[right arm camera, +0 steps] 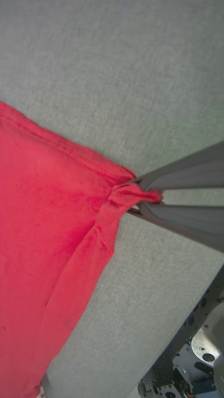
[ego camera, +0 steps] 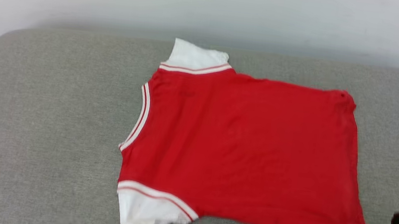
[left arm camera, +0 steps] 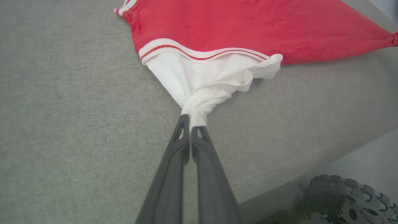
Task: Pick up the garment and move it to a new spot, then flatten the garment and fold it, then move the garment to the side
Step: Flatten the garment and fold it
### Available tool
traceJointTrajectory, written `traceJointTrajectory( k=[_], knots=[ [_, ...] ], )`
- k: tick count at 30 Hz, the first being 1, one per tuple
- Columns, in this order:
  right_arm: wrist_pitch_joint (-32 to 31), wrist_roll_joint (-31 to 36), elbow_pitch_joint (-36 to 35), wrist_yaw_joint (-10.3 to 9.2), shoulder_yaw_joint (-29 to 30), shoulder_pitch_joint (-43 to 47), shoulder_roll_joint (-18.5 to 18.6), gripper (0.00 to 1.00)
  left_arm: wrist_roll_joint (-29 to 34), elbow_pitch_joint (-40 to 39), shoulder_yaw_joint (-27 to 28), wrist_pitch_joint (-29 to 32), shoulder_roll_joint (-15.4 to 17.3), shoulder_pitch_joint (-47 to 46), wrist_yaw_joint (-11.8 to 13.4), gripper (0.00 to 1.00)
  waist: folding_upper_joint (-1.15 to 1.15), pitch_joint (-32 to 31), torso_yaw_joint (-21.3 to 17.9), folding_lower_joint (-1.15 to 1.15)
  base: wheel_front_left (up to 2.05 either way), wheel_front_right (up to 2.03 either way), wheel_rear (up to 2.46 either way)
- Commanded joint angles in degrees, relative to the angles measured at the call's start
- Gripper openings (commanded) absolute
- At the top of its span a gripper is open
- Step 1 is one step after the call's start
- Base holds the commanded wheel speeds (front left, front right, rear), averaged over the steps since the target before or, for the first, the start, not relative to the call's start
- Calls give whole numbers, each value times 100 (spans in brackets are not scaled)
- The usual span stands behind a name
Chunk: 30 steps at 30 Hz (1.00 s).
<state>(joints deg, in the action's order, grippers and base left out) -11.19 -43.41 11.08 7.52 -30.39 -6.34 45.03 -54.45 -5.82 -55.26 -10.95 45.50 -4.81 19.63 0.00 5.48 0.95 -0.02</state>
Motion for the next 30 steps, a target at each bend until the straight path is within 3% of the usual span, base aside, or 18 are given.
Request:
traceJointTrajectory(
  k=[1, 6, 11, 20, 30],
  knots=[
    [-30, 94, -112, -6, 206, 303, -56, 0, -49, -62, -59, 62, 23, 158, 26, 0, 0, -50, 30, 2, 0, 0, 0],
    [-292, 424, -530, -5, 978, 1371, -352, 0, -250, -241, -251, 310, 91, 486, 67, 0, 0, -135, 42, 2, 0, 0, 0],
    [-596, 775, -1020, -5, 1572, 1837, -741, 0, -168, -265, -223, 297, 80, 353, 99, 0, 0, -138, 3, 2, 0, 0, 0],
    [-896, 1099, -1615, -6, 2245, 1559, -1177, 0, 336, -115, 56, 157, 174, -553, -47, 0, 0, 70, -93, 2, 0, 0, 0],
    [-1039, 1184, -1886, -5, 2480, 720, -1248, 0, 784, 151, 314, 368, 156, -1856, -372, 0, 0, 659, -338, 2, 0, 0, 0]
  ],
)
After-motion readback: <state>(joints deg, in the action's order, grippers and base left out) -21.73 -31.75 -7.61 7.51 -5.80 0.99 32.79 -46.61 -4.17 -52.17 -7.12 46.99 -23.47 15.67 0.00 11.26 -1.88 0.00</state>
